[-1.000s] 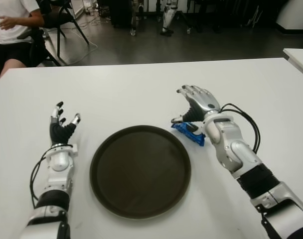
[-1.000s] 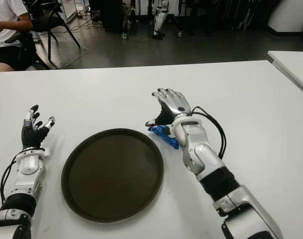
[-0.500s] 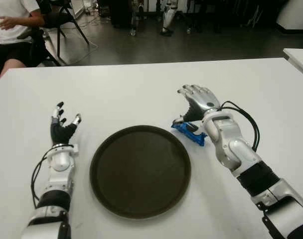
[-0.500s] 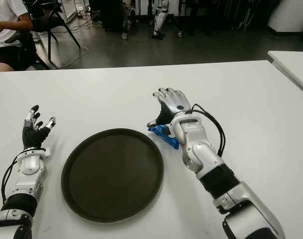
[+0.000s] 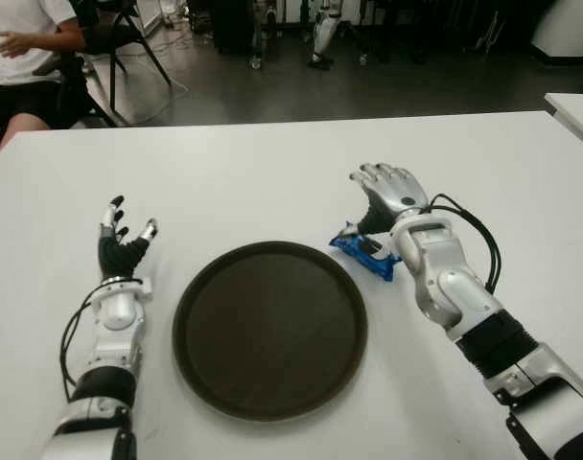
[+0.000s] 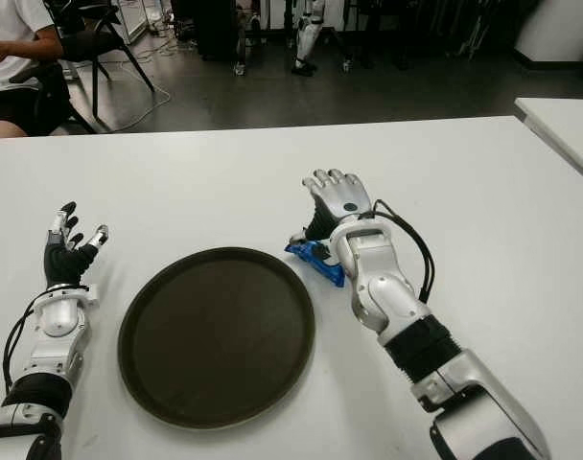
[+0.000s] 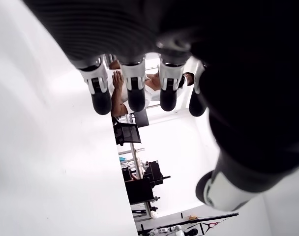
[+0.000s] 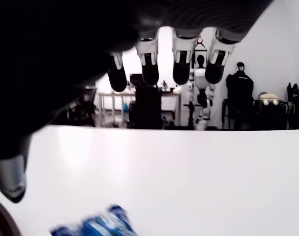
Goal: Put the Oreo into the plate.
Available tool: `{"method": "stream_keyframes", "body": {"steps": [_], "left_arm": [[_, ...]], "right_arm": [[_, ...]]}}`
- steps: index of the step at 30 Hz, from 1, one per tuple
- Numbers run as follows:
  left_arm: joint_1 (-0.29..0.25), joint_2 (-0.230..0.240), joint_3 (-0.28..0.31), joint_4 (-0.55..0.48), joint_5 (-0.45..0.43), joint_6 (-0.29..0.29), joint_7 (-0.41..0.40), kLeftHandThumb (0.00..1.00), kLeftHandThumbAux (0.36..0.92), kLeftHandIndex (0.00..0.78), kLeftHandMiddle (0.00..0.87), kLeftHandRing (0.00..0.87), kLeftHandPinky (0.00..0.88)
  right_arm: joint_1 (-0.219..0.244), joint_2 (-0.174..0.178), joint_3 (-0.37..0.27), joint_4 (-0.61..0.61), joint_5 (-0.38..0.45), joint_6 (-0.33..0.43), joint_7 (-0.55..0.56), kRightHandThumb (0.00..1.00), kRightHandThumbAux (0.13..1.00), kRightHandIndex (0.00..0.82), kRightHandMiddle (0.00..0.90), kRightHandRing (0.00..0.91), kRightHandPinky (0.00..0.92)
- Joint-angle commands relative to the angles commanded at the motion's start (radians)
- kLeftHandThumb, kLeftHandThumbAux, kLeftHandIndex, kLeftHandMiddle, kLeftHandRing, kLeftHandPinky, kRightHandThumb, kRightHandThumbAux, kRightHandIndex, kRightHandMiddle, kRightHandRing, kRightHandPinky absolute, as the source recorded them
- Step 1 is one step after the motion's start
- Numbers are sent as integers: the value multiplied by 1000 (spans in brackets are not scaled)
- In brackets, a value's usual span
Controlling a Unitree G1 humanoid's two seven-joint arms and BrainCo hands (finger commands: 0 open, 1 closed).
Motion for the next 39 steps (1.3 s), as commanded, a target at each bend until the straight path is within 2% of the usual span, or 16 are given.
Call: {"method": "stream_keyframes", "body": {"steps": [16,25,33,39], "left_arm": [[1,-3,0,3,5,8,16,0,754,22,34,19,19],[-4,1,1,-2,1,30,15,0,756,21,27,15,17],[-6,4,3,1,-3,25,8,0,733,29,31,15,19],[-5,4,0,0,3,21,13,0,738,22,31,18,20]], "right_arm": [[15,-27,7,-25,-59,42,76,40,481,3,0,0,0],[35,-44,-7,-38,-54,39,76,96,478,10,0,0,0],[54,-46,-13,-50,-51,55,88,84,470,0,0,0,0],[67,-47,-13,-65,-51,65,104,56,462,4,0,0,0]]}}
